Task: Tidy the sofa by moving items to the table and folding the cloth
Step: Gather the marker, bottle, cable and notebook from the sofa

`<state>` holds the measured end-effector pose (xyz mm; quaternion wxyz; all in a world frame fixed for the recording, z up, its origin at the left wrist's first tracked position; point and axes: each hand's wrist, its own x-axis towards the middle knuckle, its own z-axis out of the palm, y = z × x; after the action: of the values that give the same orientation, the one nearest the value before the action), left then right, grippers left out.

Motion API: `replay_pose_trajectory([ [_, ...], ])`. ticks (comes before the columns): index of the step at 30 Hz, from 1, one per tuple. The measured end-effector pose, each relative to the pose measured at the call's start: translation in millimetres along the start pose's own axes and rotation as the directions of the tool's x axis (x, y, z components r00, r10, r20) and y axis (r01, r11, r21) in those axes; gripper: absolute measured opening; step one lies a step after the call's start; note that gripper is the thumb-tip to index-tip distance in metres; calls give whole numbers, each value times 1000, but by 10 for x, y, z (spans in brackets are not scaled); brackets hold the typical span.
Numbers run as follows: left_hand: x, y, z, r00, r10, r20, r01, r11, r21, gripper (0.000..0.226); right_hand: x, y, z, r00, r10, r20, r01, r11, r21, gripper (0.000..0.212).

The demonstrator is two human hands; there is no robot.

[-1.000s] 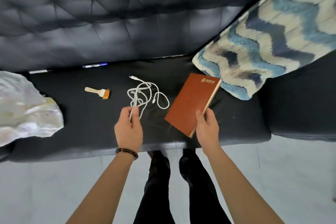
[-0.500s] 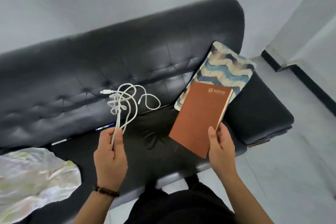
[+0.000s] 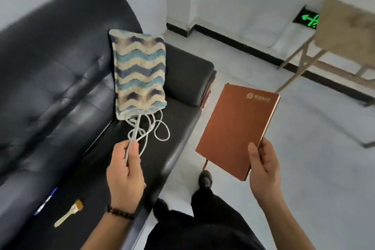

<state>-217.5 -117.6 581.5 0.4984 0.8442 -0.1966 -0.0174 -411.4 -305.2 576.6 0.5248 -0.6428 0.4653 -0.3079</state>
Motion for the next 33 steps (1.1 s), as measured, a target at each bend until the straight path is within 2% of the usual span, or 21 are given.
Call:
replay_pose_trajectory([
  [5, -22, 770, 809, 955, 251, 160, -239, 967, -92, 16, -26, 136, -1001, 956, -27, -293, 48, 997, 67, 15],
  [9, -288, 1338, 1680, 910, 344, 229, -316, 936, -152, 11, 25, 455, -1841, 891, -19, -453, 74, 992, 105, 19],
  [17, -1052, 2440, 3494, 835, 384, 394, -323, 922, -214, 16, 371, 946, -3523, 805, 123, -581, -12, 981, 191, 31],
  [21, -1177, 2970, 4171, 795, 411, 445, -330, 910, -251, 20, 805, 1024, -4123, 774, 132, -619, -5, 979, 202, 32],
  [24, -1181, 3213, 4748, 751, 465, 469, -377, 885, -274, 17, 1309, 1191, -4485, 762, 133, -634, -17, 983, 185, 33],
  [27, -1137, 3448, 5465, 741, 481, 469, -379, 876, -299, 12, 1933, 1357, -4853, 745, 147, -650, -32, 982, 186, 31],
  [29, -1078, 3673, 6012, 731, 495, 470, -370, 866, -337, 14, 2393, 1401, -5156, 723, 154, -673, -29, 981, 193, 31],
  [33, -913, 4389, 7048, 656, 561, 505, -372, 823, -430, 28, 3225, 1277, -5879, 659, 148, -737, 3, 980, 200, 36],
])
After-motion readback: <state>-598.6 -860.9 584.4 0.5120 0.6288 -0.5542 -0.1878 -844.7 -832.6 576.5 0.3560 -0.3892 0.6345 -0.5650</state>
